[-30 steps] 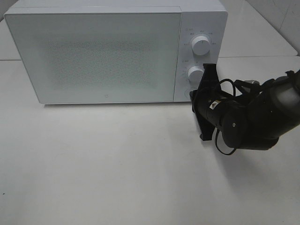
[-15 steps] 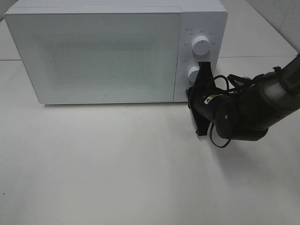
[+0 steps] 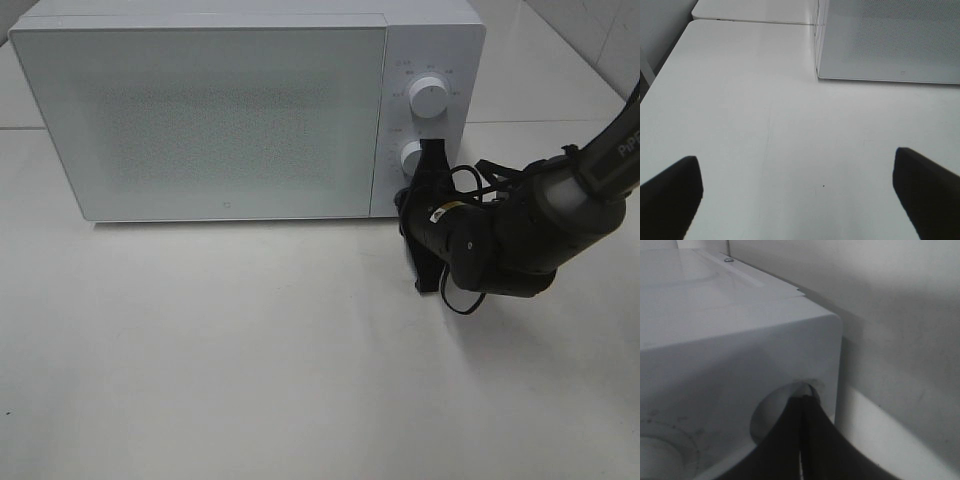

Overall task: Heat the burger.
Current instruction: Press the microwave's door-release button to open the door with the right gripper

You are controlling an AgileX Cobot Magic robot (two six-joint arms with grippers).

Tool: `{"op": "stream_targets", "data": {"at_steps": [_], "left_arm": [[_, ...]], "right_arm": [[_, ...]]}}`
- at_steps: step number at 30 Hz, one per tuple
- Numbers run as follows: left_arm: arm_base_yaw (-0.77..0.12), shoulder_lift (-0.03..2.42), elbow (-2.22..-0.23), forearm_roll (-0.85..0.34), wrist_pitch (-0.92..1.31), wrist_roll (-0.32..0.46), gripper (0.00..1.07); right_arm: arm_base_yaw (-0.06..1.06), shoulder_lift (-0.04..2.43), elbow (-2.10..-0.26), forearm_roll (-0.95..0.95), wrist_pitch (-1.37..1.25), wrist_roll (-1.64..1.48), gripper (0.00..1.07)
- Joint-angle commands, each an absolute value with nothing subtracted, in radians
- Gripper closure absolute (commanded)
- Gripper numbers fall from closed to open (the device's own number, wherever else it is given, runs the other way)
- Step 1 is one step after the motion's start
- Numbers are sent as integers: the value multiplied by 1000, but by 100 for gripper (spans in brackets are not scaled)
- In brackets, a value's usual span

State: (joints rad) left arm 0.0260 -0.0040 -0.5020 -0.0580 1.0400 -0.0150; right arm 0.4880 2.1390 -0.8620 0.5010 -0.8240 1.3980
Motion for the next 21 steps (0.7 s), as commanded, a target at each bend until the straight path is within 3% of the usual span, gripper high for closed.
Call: {"op": "stream_targets", "data": {"at_steps": [1, 10, 21], "left_arm": [[27, -25, -499, -59, 1036, -20, 9], [27, -25, -499, -59, 1036, -20, 9], [27, -25, -499, -59, 1036, -20, 9]], "right_arm": [[478, 2134, -904, 502, -932, 1362, 107], [478, 2135, -972, 542, -1094, 1338, 107], [478, 2135, -1002, 532, -1034, 1312, 107]]}}
